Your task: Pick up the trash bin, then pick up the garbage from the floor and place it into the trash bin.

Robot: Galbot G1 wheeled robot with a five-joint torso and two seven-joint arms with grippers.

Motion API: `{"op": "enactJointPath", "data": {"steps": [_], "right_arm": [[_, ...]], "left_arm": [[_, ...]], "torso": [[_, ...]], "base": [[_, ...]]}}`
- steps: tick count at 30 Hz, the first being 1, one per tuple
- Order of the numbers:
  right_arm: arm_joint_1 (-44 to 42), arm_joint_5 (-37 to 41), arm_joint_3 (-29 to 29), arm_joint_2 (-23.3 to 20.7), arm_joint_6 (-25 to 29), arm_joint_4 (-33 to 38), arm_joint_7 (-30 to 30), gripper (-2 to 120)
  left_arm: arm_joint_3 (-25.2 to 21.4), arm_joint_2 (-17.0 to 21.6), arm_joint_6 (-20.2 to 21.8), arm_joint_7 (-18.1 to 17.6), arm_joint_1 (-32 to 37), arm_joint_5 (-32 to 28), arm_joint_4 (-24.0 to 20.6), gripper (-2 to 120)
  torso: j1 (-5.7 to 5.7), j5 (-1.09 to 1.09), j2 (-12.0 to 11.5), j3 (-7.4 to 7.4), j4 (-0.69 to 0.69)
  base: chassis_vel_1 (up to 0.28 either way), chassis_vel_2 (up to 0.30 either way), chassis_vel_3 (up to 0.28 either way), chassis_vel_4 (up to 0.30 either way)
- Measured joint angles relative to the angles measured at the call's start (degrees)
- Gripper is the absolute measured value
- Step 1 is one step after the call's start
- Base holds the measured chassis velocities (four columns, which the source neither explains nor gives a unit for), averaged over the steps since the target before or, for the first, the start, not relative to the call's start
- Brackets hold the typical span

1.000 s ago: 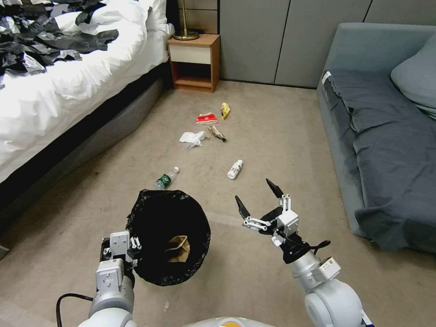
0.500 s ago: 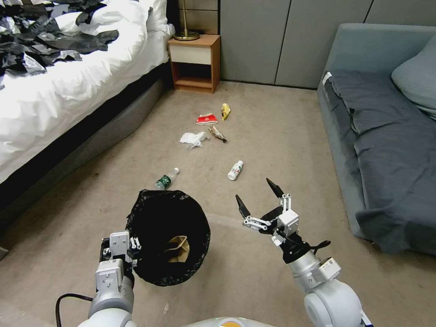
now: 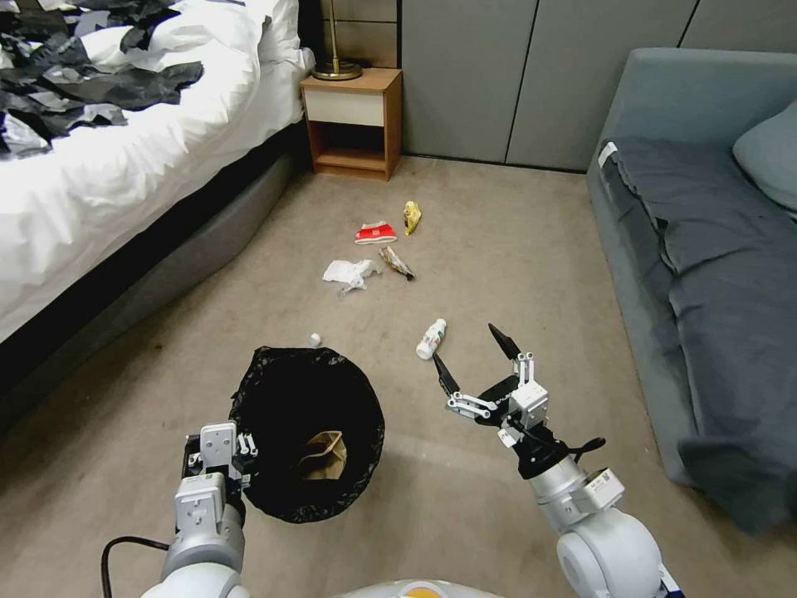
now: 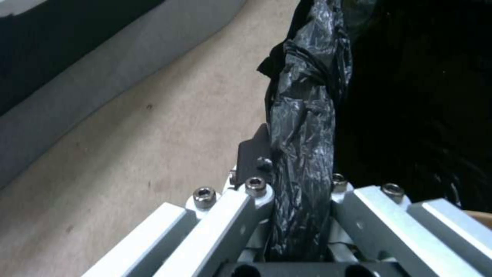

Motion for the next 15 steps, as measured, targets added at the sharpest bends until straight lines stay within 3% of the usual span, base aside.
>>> {"op": "enactJointPath", "data": {"steps": [15], "right_arm": [[0.23,1.13,-0.03,0.08,0.33,-0.27,0.03,96]], "left_arm": [[-0.14,0.05,0.0,0.03,-0.18,-0.08,0.02,2]], "torso": [[0.01,-0.02,0.0,0.01,0.0]], "base": [[-0.172,0.174,0.176,-0.177]]}}
